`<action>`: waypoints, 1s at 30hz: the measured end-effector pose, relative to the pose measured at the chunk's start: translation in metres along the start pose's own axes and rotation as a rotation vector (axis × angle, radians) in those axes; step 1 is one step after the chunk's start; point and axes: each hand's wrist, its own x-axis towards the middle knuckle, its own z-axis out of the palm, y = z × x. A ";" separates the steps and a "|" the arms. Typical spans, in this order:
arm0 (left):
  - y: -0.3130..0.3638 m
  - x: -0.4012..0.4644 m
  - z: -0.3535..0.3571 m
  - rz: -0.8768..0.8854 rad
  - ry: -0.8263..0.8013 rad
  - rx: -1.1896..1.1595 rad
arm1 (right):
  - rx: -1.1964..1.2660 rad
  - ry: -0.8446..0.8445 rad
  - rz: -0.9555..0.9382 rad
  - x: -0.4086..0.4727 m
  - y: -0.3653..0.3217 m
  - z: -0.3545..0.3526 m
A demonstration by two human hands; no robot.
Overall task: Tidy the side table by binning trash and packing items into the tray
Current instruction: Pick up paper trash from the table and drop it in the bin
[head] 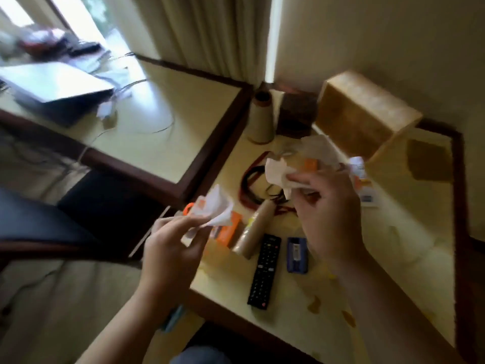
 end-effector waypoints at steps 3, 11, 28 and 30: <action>-0.050 -0.037 -0.054 -0.228 0.132 0.008 | 0.125 -0.102 -0.130 -0.003 -0.050 0.054; -0.163 -0.119 -0.116 -0.645 0.361 0.104 | 0.307 -0.573 -0.414 -0.117 -0.157 0.208; -0.482 -0.132 -0.032 -0.910 -0.228 0.217 | -0.080 -1.012 0.072 -0.303 -0.067 0.493; -0.509 -0.130 -0.012 -0.894 -0.267 0.254 | -0.088 -1.030 0.114 -0.313 -0.052 0.524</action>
